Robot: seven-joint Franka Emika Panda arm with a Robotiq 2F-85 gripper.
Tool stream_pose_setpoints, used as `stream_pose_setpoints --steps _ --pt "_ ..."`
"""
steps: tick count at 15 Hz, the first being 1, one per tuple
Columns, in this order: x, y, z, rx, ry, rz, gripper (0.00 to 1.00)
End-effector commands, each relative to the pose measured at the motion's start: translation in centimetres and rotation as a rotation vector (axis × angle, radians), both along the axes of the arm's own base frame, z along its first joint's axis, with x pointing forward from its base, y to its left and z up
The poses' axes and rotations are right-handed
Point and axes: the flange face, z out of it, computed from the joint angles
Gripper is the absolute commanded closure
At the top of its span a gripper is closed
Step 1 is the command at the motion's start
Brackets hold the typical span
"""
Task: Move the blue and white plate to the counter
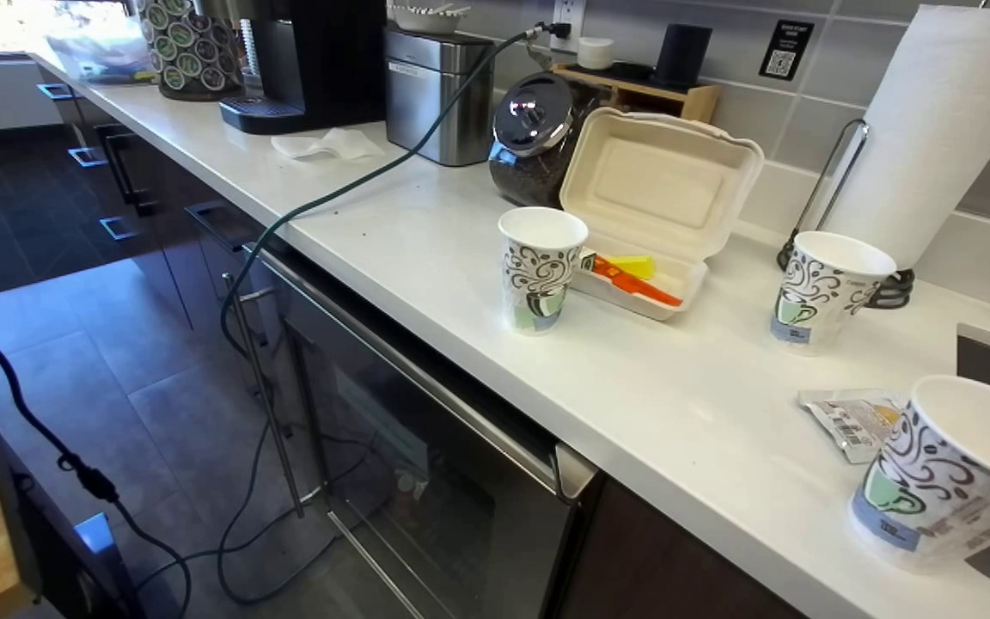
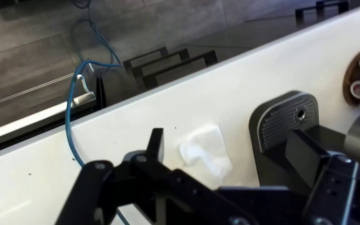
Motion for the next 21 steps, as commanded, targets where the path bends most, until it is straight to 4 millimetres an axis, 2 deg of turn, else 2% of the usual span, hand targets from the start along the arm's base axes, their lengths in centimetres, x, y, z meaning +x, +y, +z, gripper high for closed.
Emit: stream_pose_setpoints --steps 1,3,6,7,13,16,17,19,21 --pt "0.9 -0.2 0.6 0.024 -0.026 -0.045 0.00" --pt "1.9 0.1 1.0 0.045 -0.044 -0.086 0.00" --pt "2.1 0.4 1.1 0.050 -0.041 -0.099 0.00" --pt "3.1 0.0 0.0 0.096 -0.058 -0.158 0.00" --pt "6.9 -2.4 -3.6 0.297 -0.290 -0.377 0.00" --pt "8.3 -2.5 -5.4 0.340 -0.354 -0.423 0.00" --pt "8.0 -2.6 -4.3 0.308 -0.338 -0.409 0.00" --pt "8.3 -2.6 -4.8 0.306 -0.336 -0.410 0.00" --pt "8.3 -2.6 -4.5 0.307 -0.342 -0.409 0.00"
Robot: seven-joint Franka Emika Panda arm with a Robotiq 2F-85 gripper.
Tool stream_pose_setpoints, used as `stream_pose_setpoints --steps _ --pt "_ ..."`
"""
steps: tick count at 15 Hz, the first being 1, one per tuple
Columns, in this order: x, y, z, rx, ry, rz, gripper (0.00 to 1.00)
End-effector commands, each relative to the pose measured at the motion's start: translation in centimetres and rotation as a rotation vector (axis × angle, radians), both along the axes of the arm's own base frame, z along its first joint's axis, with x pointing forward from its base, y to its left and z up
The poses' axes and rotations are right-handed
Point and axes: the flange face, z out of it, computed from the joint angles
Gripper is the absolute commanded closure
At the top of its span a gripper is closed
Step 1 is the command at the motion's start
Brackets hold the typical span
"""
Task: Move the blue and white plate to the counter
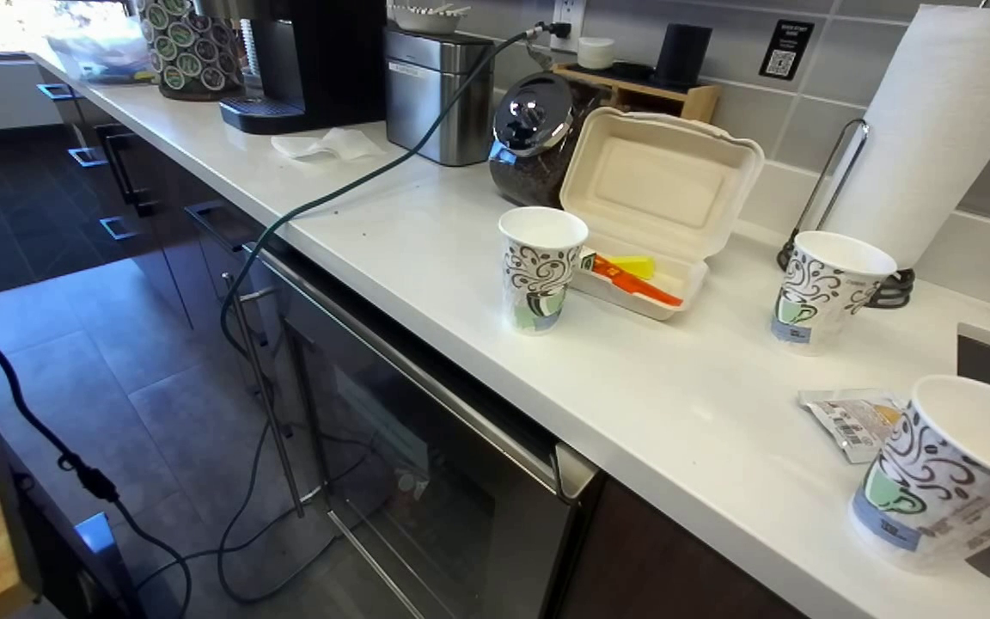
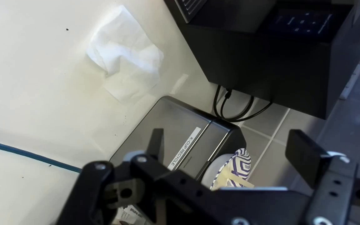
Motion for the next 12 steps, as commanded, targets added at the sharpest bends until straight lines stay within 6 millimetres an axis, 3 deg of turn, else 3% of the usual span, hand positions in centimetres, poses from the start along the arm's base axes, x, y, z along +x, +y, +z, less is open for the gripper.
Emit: stream_pose_setpoints --steps 1,6,10,11,12 --pt "0.0 0.0 0.2 0.000 -0.002 0.000 0.00" --pt "1.7 -0.1 -1.0 0.094 -0.187 -0.043 0.00" --pt "3.3 0.2 -3.2 0.110 -0.266 -0.068 0.00" --pt "3.5 0.4 -3.8 0.108 -0.270 -0.048 0.00" --pt "2.5 0.1 -3.0 0.104 -0.249 -0.056 0.00"
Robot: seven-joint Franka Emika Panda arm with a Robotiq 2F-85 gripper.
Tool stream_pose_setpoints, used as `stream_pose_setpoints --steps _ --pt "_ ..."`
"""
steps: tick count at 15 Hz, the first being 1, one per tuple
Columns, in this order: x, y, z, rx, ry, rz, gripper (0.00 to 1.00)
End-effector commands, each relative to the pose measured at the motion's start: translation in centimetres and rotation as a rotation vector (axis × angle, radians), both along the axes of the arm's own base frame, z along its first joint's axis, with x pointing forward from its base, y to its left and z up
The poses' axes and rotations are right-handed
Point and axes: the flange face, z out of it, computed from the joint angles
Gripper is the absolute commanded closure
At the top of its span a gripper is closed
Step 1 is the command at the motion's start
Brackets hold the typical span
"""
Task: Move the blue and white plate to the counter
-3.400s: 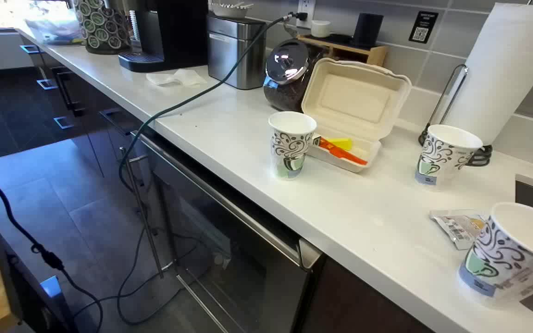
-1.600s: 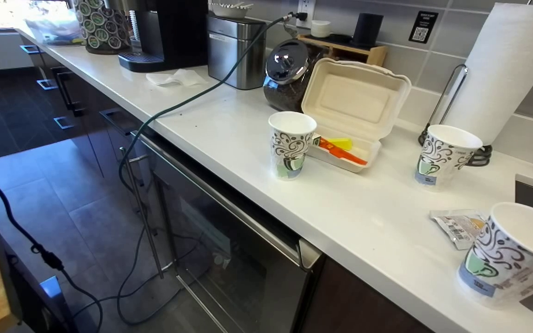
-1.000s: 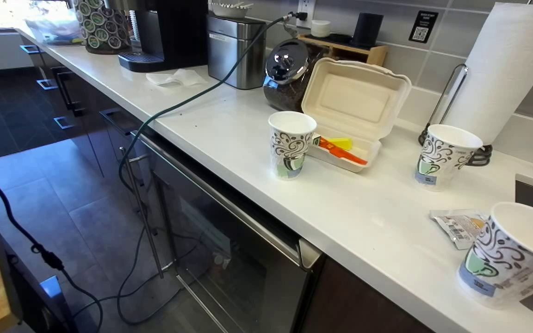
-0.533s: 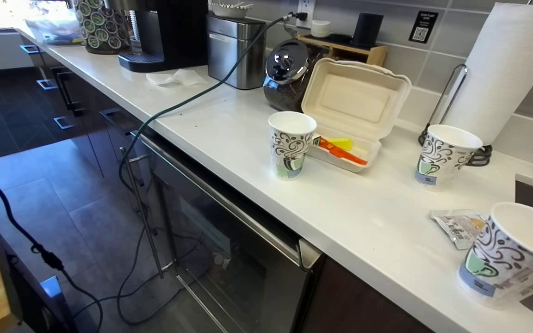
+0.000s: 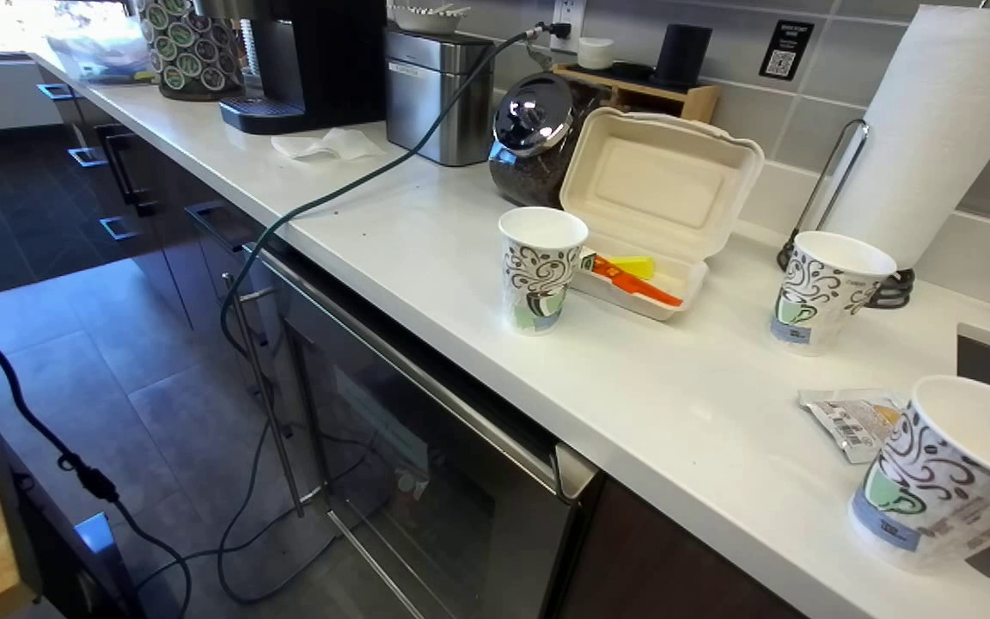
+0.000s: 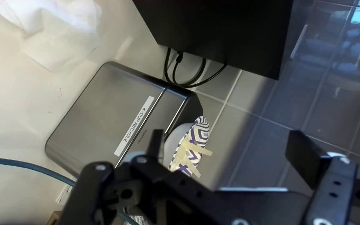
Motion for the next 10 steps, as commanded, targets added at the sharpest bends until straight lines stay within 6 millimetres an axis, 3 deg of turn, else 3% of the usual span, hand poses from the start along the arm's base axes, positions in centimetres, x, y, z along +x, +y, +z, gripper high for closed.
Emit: stream_pose_setpoints --steps 1,10 --pt "0.24 0.04 -0.41 -0.005 0.002 0.005 0.00" --pt "0.23 -0.01 -0.07 -0.005 -0.005 0.004 0.00"
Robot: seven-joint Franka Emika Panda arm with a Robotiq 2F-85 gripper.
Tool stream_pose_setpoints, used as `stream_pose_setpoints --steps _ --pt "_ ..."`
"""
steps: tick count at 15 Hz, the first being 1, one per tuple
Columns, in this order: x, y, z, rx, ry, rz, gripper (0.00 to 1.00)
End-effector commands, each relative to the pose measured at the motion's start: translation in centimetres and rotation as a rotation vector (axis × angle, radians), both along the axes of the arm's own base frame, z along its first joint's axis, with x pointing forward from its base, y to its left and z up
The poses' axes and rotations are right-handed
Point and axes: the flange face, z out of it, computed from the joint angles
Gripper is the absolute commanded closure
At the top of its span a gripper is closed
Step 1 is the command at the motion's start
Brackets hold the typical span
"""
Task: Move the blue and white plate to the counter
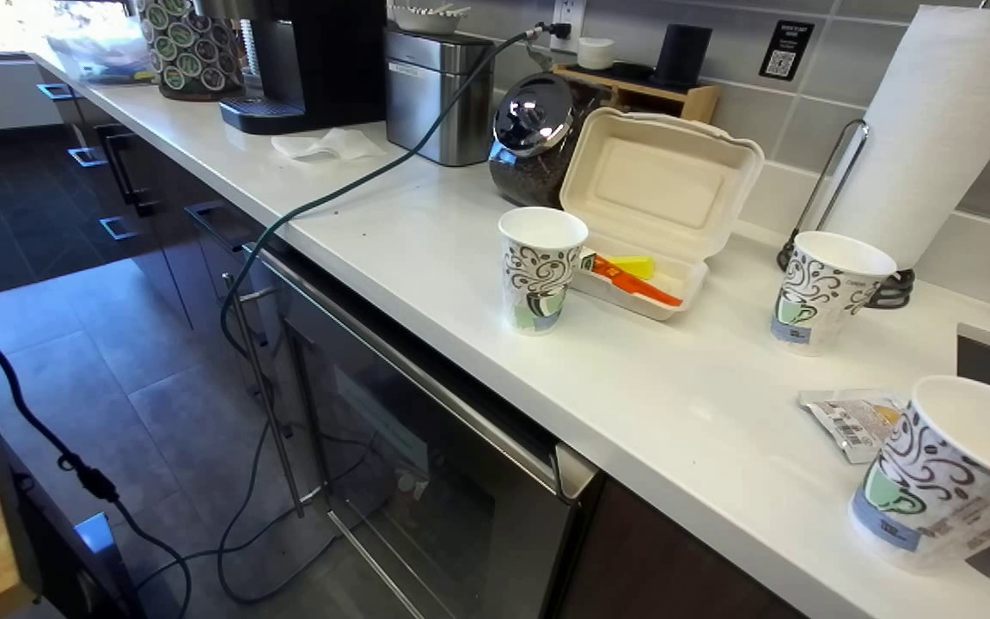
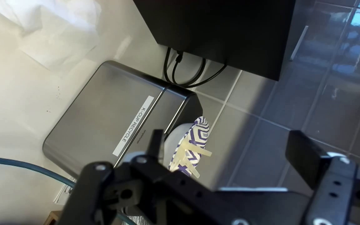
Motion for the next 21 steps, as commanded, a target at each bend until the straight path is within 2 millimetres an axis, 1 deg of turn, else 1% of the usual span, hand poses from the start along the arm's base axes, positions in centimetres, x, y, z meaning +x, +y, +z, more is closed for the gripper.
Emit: stream_pose_setpoints --steps 1,3,6,10,14,17,19,20,21 --pt "0.0 0.0 0.0 0.000 0.000 0.000 0.00" --pt "0.0 0.0 0.0 0.000 0.000 0.000 0.00" --pt "0.6 0.0 -0.5 0.014 -0.007 -0.016 0.00" --pt "2.1 0.6 -1.1 0.035 -0.018 -0.056 0.00" --pt "5.3 1.6 -2.0 0.065 -0.042 -0.187 0.00" --pt "7.4 2.2 -3.2 0.072 -0.031 -0.235 0.00" --pt "8.6 2.2 -3.9 0.065 -0.022 -0.261 0.00" --pt "8.7 2.4 -3.9 0.060 -0.013 -0.260 0.00" --pt "7.6 2.0 -3.6 0.057 -0.019 -0.229 0.00"
